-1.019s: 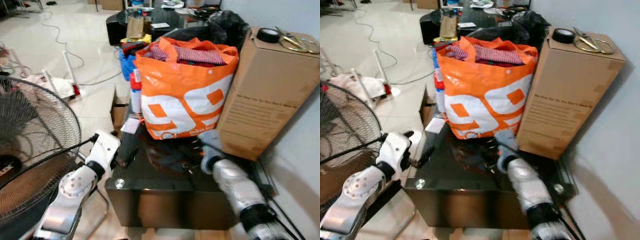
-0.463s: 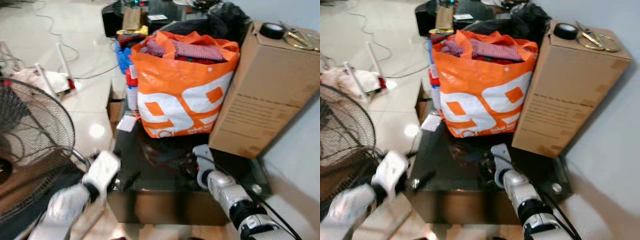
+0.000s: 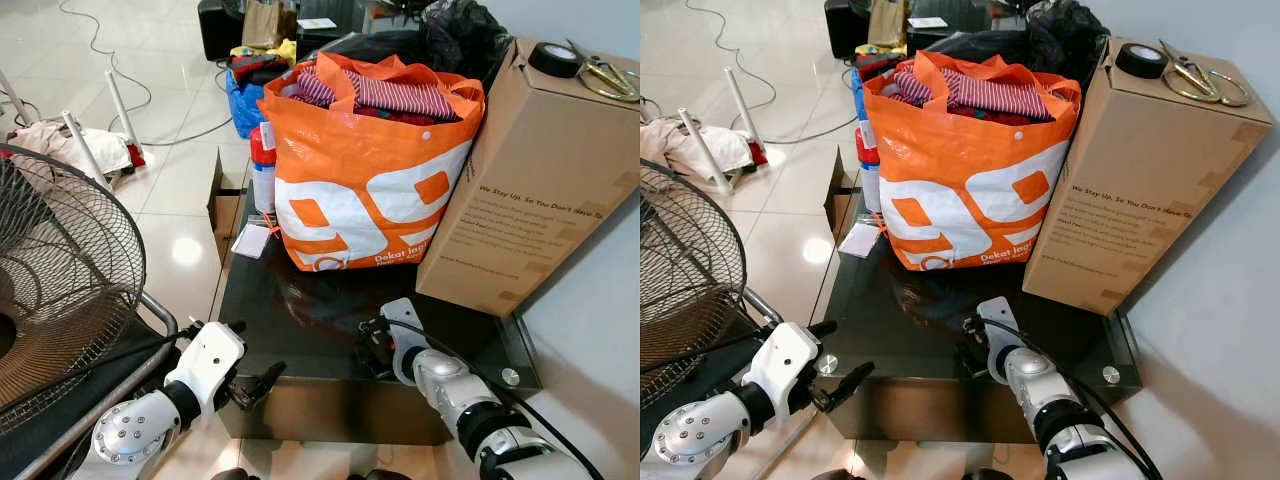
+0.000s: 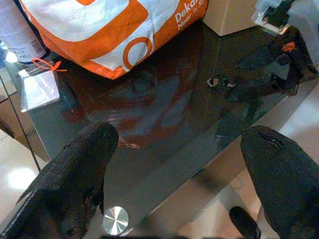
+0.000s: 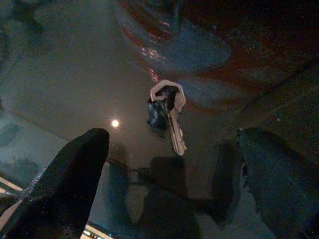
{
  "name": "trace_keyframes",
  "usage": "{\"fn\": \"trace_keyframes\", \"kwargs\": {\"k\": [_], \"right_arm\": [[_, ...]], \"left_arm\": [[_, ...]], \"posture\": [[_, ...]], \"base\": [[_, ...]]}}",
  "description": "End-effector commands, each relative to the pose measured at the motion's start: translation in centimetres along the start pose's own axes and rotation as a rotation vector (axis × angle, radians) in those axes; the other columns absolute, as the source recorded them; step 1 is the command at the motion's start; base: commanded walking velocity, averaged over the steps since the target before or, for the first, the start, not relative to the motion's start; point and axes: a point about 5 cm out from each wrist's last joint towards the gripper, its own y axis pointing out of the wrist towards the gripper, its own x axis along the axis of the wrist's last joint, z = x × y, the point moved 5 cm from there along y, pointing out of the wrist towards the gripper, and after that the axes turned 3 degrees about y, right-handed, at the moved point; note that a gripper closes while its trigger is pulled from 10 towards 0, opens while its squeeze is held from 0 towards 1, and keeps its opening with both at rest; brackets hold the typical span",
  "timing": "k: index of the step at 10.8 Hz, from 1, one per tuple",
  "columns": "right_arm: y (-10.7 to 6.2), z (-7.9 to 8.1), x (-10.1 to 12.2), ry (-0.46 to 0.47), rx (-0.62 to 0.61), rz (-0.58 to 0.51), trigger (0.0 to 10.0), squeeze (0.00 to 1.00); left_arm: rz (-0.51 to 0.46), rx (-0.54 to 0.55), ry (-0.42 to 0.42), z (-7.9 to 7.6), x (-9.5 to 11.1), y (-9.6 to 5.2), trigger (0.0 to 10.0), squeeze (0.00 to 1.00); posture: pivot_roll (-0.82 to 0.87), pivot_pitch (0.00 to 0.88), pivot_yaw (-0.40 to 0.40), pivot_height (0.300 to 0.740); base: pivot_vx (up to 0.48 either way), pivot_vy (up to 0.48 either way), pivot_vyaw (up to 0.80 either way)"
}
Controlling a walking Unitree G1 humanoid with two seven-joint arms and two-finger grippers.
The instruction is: Hang keys on a hook
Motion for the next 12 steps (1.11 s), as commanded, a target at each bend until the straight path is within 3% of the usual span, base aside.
{"fn": "trace_keyframes", "kwargs": {"k": [1,3,6,9,12], "right_arm": [[0.1,-0.3,0.0,0.016,-0.031,0.002,10.0,0.0],[0.1,-0.7,-0.8,0.071,-0.071,0.037,0.0,0.0],[0.3,0.4,-0.6,0.13,-0.026,0.002,0.0,0.0],[0.5,1.1,0.6,0.13,-0.007,-0.066,1.8,0.0],[0.6,1.8,0.1,0.077,-0.013,-0.046,2.5,0.0]], "left_arm": [[0.0,0.003,0.002,0.0,0.2,-0.3,10.0,0.13],[0.003,0.002,0.001,0.1,0.3,-0.7,10.0,0.13],[0.004,-0.006,0.0,0.1,0.5,-0.6,10.0,0.13],[0.007,-0.008,0.007,0.3,0.6,-0.8,10.0,0.13],[0.026,-0.02,0.013,0.1,0.4,-1.4,10.0,0.13]], "posture": [[0.04,0.071,-0.076,0.74],[0.04,0.079,-0.075,0.74],[0.04,0.089,-0.066,0.74],[0.05,0.108,-0.058,0.74],[0.06,0.134,-0.047,0.74]], "base": [[0.0,0.0,0.0],[0.0,0.0,0.0],[0.0,0.0,0.0],[0.0,0.0,0.0],[0.0,0.0,0.0]]}}
